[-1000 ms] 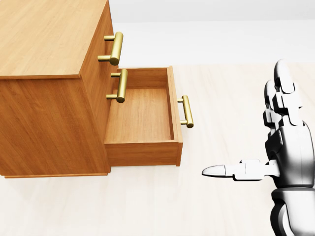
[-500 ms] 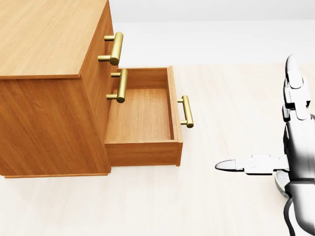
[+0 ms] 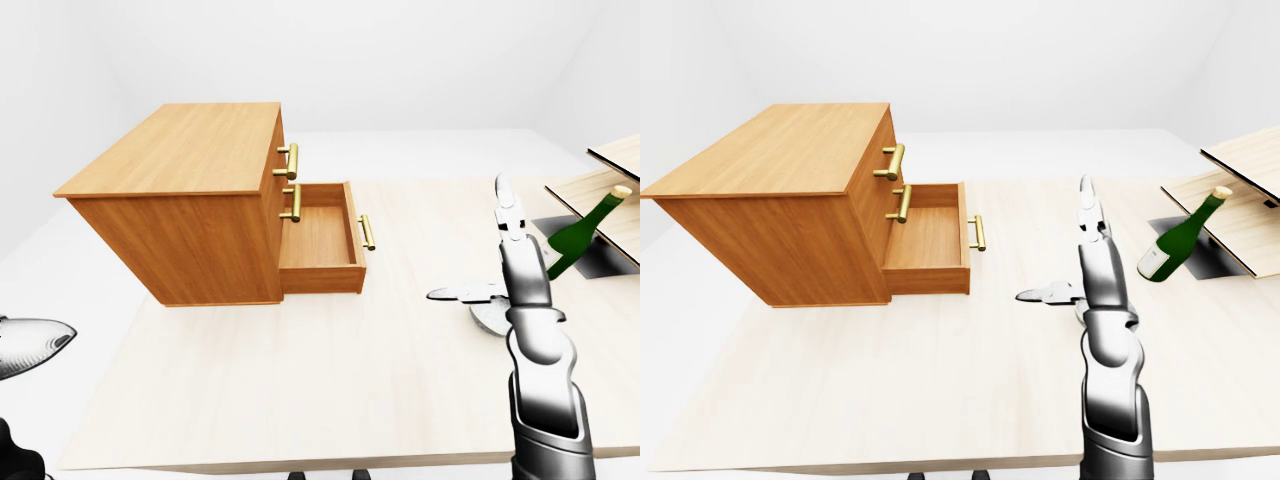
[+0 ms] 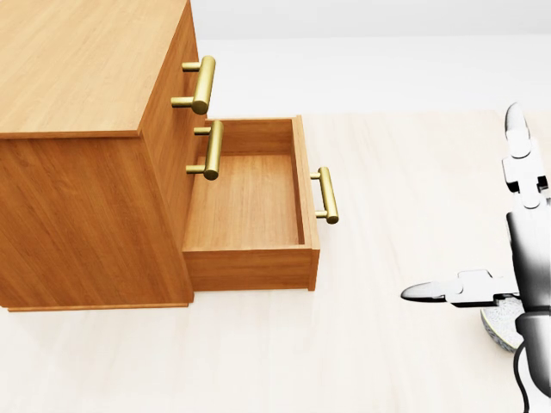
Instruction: Put the bowl on top of the cabinet.
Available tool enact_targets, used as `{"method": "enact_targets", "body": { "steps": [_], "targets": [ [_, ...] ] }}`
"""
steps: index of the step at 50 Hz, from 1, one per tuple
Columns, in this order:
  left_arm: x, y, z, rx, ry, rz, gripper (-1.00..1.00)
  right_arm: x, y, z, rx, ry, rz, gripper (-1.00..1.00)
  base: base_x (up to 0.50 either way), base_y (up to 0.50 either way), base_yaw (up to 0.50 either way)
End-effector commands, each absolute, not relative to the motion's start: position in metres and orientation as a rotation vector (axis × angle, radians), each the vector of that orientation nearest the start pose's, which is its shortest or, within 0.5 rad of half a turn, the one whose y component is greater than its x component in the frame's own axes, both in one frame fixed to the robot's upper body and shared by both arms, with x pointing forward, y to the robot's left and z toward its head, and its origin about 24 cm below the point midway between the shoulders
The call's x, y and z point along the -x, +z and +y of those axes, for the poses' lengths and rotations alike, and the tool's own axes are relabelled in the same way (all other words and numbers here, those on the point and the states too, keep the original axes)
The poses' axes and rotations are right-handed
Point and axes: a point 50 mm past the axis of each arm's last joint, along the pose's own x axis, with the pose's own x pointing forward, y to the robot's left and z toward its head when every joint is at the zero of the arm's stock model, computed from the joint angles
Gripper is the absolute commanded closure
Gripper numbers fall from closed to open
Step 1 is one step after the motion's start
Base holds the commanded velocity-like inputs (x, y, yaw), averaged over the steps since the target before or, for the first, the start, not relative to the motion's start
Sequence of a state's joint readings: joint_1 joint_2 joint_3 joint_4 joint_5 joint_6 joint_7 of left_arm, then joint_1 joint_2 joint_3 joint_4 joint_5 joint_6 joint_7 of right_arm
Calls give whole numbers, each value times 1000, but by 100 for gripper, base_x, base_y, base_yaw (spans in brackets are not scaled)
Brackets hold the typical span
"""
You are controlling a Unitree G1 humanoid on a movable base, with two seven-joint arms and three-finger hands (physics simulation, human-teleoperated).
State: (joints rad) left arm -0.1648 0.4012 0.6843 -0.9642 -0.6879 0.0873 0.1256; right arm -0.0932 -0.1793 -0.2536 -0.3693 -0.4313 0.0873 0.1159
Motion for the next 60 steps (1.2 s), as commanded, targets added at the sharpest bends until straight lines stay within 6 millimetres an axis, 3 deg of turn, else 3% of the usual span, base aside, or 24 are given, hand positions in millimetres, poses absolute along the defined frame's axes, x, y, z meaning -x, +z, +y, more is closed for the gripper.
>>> {"method": "enact_targets", "body": {
  "steps": [1, 17, 60],
  "targets": [
    [-131, 295, 239, 30, 136, -1182, -100, -254, 140, -234, 685, -251, -235, -100, 0, 0, 0],
    [-132, 294, 240, 21, 141, -1179, -100, -263, 120, -233, 713, -232, -151, -100, 0, 0, 0],
    [-133, 294, 241, 8, 146, -1175, -100, -262, 122, -237, 836, -242, -125, -100, 0, 0, 0]
  ]
}}
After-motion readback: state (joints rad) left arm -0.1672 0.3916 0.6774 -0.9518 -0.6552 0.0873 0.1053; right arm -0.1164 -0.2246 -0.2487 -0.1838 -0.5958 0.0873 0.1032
